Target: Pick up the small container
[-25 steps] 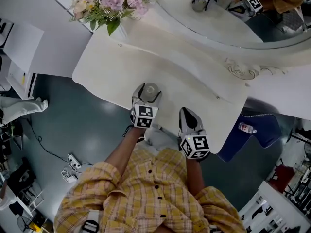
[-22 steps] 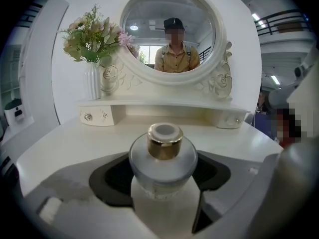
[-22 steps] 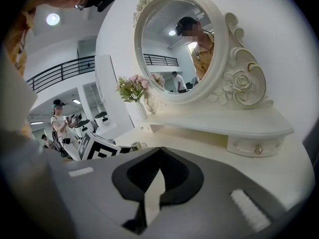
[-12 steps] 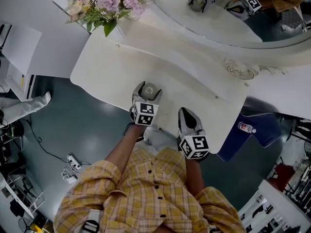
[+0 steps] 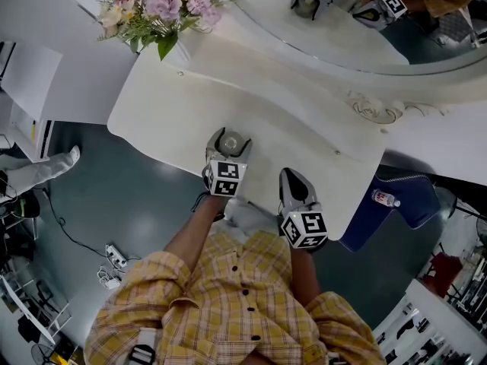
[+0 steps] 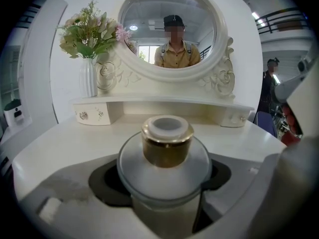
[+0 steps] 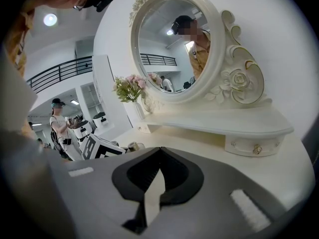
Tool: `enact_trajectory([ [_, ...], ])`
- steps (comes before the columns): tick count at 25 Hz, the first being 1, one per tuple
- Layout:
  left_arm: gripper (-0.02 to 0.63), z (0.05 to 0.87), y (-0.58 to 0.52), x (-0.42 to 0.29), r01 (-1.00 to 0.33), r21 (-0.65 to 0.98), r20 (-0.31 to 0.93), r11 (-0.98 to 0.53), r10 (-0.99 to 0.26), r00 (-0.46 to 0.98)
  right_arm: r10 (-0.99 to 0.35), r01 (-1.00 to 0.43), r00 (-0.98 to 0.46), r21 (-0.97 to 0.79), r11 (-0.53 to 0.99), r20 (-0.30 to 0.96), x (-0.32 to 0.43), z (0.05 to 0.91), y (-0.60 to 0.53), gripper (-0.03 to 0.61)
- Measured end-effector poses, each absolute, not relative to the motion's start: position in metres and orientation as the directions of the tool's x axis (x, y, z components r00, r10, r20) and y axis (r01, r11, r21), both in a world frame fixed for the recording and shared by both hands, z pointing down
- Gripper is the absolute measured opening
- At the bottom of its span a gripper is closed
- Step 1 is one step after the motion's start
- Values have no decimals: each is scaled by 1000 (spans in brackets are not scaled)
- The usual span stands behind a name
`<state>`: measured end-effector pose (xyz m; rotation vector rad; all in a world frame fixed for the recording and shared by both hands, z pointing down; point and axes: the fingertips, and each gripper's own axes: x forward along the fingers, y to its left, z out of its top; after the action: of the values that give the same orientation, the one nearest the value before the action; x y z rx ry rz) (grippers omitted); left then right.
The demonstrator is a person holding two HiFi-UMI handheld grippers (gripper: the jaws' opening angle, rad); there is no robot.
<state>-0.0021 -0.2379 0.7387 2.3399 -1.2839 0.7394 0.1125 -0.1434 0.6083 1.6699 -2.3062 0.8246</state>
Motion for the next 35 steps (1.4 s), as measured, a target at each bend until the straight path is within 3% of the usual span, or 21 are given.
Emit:
enact_trajectory([
  [21,344,728,-236,-4,-851,68,613,-520,-652,447,-842,-926,-332,-316,206,425,117,597,-150,2],
  [35,344,675,-231,-5,-840,59,562,-539,-678,474,-867,-933,-307,-303,193,393,122,576,-142,2],
])
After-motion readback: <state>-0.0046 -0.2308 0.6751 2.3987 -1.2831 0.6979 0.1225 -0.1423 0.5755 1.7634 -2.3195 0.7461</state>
